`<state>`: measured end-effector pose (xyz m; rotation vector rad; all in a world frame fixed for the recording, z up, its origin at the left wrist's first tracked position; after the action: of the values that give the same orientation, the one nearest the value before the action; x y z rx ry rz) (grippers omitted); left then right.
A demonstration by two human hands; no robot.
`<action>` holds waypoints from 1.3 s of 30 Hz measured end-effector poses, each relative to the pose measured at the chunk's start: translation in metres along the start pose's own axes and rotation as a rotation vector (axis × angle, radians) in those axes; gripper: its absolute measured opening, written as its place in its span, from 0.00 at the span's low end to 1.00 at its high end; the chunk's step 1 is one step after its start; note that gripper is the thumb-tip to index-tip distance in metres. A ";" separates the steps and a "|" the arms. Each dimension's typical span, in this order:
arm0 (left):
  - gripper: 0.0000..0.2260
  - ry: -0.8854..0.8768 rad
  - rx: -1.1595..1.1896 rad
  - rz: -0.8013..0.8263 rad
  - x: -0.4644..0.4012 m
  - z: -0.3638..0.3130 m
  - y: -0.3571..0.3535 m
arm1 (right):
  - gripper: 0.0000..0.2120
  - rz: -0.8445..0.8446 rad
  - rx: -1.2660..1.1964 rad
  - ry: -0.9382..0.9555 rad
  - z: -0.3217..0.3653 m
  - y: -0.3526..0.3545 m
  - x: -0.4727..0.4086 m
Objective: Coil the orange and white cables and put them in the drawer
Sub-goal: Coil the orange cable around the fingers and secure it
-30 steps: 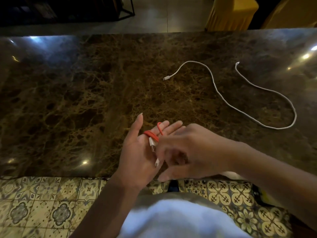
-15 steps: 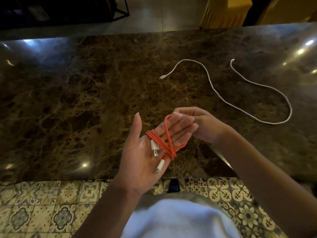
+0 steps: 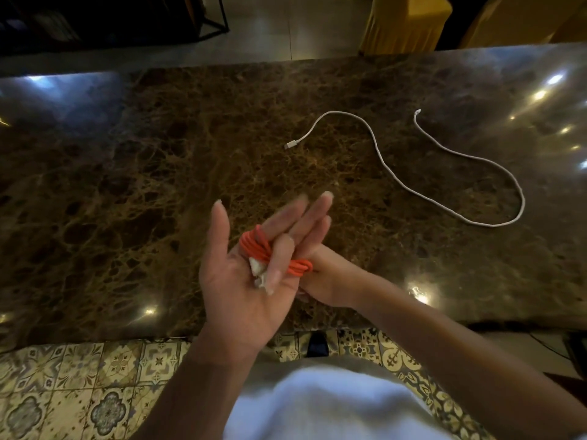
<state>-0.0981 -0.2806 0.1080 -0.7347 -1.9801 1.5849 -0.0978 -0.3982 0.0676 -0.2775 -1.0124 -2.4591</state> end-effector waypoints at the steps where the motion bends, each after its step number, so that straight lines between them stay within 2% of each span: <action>1: 0.36 -0.016 -0.026 -0.014 -0.003 -0.003 -0.004 | 0.26 -0.011 -0.058 0.018 0.006 0.006 0.004; 3: 0.44 -0.053 -0.064 -0.047 -0.005 -0.005 -0.008 | 0.22 -0.082 -0.016 -0.001 0.018 0.014 0.009; 5: 0.47 -0.085 -0.077 -0.119 -0.008 -0.004 -0.004 | 0.09 -0.070 0.148 -0.066 0.016 0.021 0.009; 6: 0.48 -0.090 -0.086 -0.162 -0.009 -0.003 -0.002 | 0.07 -0.054 0.238 -0.118 0.013 0.025 0.011; 8: 0.49 -0.112 -0.112 -0.225 -0.009 -0.002 0.001 | 0.07 -0.108 0.315 -0.144 0.004 0.034 0.021; 11: 0.49 -0.154 -0.153 -0.280 -0.008 -0.011 0.007 | 0.05 -0.402 0.096 -0.110 -0.001 0.053 0.042; 12: 0.49 -0.167 -0.159 -0.290 -0.007 -0.015 0.008 | 0.05 -0.514 0.101 -0.047 0.001 0.056 0.050; 14: 0.49 -0.162 -0.167 -0.294 -0.009 -0.020 0.009 | 0.09 -0.594 0.130 0.141 0.018 0.058 0.063; 16: 0.48 -0.138 -0.210 -0.306 -0.009 -0.021 0.009 | 0.16 -0.508 0.272 0.243 0.035 0.051 0.062; 18: 0.48 -0.124 -0.278 -0.329 -0.009 -0.019 0.009 | 0.20 -0.448 0.432 0.246 0.037 0.042 0.051; 21: 0.48 -0.110 -0.314 -0.380 -0.008 -0.016 0.012 | 0.16 -0.432 0.498 0.274 0.033 0.039 0.032; 24: 0.49 -0.087 -0.291 -0.426 -0.003 -0.012 0.015 | 0.13 -0.404 0.609 0.383 0.035 0.038 0.025; 26: 0.49 -0.067 -0.261 -0.477 -0.001 -0.013 0.019 | 0.08 -0.393 0.696 0.476 0.037 0.035 0.024; 29: 0.47 0.030 -0.134 -0.578 -0.002 -0.024 0.020 | 0.02 -0.316 0.623 0.604 0.037 0.025 0.024; 33: 0.46 0.153 0.133 -0.637 0.003 -0.041 0.020 | 0.04 -0.308 0.514 0.709 0.032 0.007 0.034; 36: 0.45 0.085 0.237 -0.618 0.008 -0.040 0.020 | 0.05 -0.372 0.442 0.706 0.024 0.002 0.038; 39: 0.43 -0.098 0.187 -0.648 0.007 -0.040 0.017 | 0.04 -0.440 0.097 0.506 0.009 0.000 0.038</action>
<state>-0.0749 -0.2444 0.0992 0.0695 -1.8368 1.3832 -0.1309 -0.4052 0.0870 0.6340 -1.0343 -2.6316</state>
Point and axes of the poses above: each hand's wrist, its own x-axis away from the middle knuckle, its own y-axis out of the back of the hand, z = x × y, the point moved 2 cm from there along -x, towards the middle knuckle, and after that the axes turned 14 degrees about x, right-handed, at the moved point
